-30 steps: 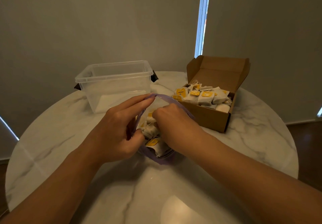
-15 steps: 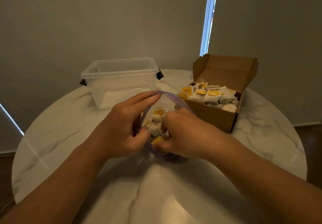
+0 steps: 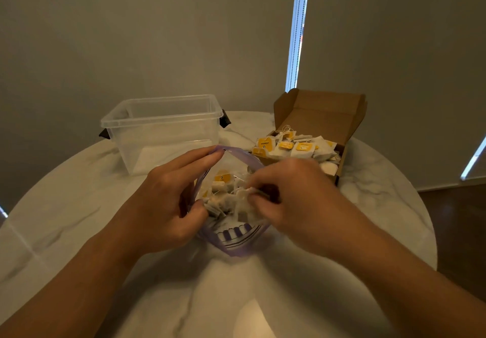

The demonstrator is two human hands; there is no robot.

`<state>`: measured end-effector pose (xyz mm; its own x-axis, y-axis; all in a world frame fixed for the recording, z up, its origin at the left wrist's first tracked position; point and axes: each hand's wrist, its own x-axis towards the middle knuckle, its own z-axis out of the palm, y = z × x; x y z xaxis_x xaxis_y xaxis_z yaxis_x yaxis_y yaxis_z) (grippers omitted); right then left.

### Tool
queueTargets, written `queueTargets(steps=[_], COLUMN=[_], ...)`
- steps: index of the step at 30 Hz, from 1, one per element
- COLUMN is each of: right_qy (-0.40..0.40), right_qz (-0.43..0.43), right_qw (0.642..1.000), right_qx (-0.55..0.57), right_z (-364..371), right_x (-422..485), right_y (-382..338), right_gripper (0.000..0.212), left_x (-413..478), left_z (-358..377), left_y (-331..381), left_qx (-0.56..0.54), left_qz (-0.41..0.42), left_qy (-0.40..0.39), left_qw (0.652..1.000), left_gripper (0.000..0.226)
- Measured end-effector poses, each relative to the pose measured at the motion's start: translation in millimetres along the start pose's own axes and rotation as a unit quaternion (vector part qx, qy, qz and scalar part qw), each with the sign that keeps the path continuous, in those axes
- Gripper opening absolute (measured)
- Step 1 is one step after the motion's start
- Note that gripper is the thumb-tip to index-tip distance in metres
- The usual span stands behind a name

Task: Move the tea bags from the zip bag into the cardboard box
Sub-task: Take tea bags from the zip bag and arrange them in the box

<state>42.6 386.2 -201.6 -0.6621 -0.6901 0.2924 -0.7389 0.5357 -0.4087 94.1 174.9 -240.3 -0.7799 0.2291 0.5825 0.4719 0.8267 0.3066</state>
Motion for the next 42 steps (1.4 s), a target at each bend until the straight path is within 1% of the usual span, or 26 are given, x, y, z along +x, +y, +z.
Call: queueTargets(steps=[2,4,6,7,10,12,14,16,19,21,24,26,29,31,33,35,36,37,39,40,42], right_qy=[0.03,0.051,0.097,0.121,0.185,0.224,0.253,0.247,0.176,0.135,0.093,0.076,0.06,0.091,0.161,0.228,0.243,0.243,0.207,0.18,0.122], right_qz=[0.003,0.01,0.021,0.03,0.081,0.106,0.105,0.086,0.074,0.07,0.057,0.052,0.051,0.042,0.022,-0.012,-0.028,-0.041,-0.059,-0.063,-0.053], right_qw=[0.994,0.975,0.953,0.946,0.941,0.95,0.958,0.965,0.981,0.985,0.992,0.995,0.995,0.991,0.984,0.974,0.968,0.964,0.964,0.968,0.982], right_qx=[0.104,0.216,0.287,0.3,0.271,0.189,0.081,0.012,-0.038,-0.077,-0.064,-0.049,-0.066,-0.087,-0.067,0.002,0.05,0.097,0.157,0.162,0.131], right_z=[-19.9,-37.8,-52.3,-58.2,-64.8,-62.1,-55.8,-46.2,-29.2,-22.6,-22.5,-24.3,-27.1,-29.3,-30.1,-26.6,-22.8,-17.9,-3.8,4.6,20.7], right_x=[-5.0,-1.5,9.3,17.2,50.4,74.7,94.7,110.2,125.4,129.2,127.2,124.6,118.8,110.6,92.3,61.9,44.2,27.2,2.1,-3.5,-2.2], right_y=[10.3,22.6,37.7,45.8,72.7,89.6,101.7,113.3,134.0,143.3,143.3,140.3,134.3,125.9,108.7,81.7,66.9,52.8,29.0,20.4,8.4], right_gripper=[0.013,0.011,0.009,0.008,0.006,0.009,0.012,0.014,0.01,0.011,0.015,0.019,0.023,0.018,0.017,0.013,0.01,0.008,0.007,0.008,0.012], left_x=[-0.1,-0.2,-0.2,-0.5,-1.0,-0.8,-0.1,-0.2,-1.7,-2.4,-1.8,-1.1,-0.5,-0.4,-0.1,0.3,0.5,0.9,2.0,2.5,3.3], left_z=[-0.3,-0.1,0.2,0.3,0.4,1.0,1.6,1.7,2.0,2.6,2.6,2.2,1.8,1.5,1.7,2.6,3.2,3.8,4.3,4.7,6.0], left_y=[-0.6,-0.2,0.9,0.6,-0.2,-0.5,-0.1,-0.7,-2.3,-2.7,-2.6,-1.7,0.2,0.5,0.7,1.9,2.5,3.3,5.0,5.6,6.9], left_qx=[-0.001,-0.002,0.0,0.0,-0.004,-0.005,-0.006,-0.007,-0.007,-0.007,-0.013,-0.016,-0.005,-0.005,-0.003,0.009,0.016,0.022,0.034,0.043,0.065], left_qz=[-0.002,-0.001,0.001,0.0,-0.002,-0.003,-0.003,-0.004,-0.008,-0.009,-0.01,-0.006,0.001,-0.001,-0.004,-0.007,-0.008,-0.008,-0.008,-0.005,-0.006], left_qy=[0.001,-0.001,-0.002,0.0,0.002,0.002,0.003,0.002,0.006,0.008,0.011,0.009,0.008,0.009,0.011,0.016,0.019,0.021,0.026,0.029,0.034], left_qw=[1.0,1.0,1.0,1.0,1.0,1.0,1.0,1.0,1.0,1.0,1.0,1.0,1.0,1.0,1.0,1.0,1.0,1.0,0.999,0.999,0.997], left_gripper=[0.068,0.068,0.068,0.068,0.069,0.069,0.068,0.068,0.068,0.067,0.067,0.067,0.068,0.068,0.069,0.069,0.068,0.068,0.068,0.069,0.07])
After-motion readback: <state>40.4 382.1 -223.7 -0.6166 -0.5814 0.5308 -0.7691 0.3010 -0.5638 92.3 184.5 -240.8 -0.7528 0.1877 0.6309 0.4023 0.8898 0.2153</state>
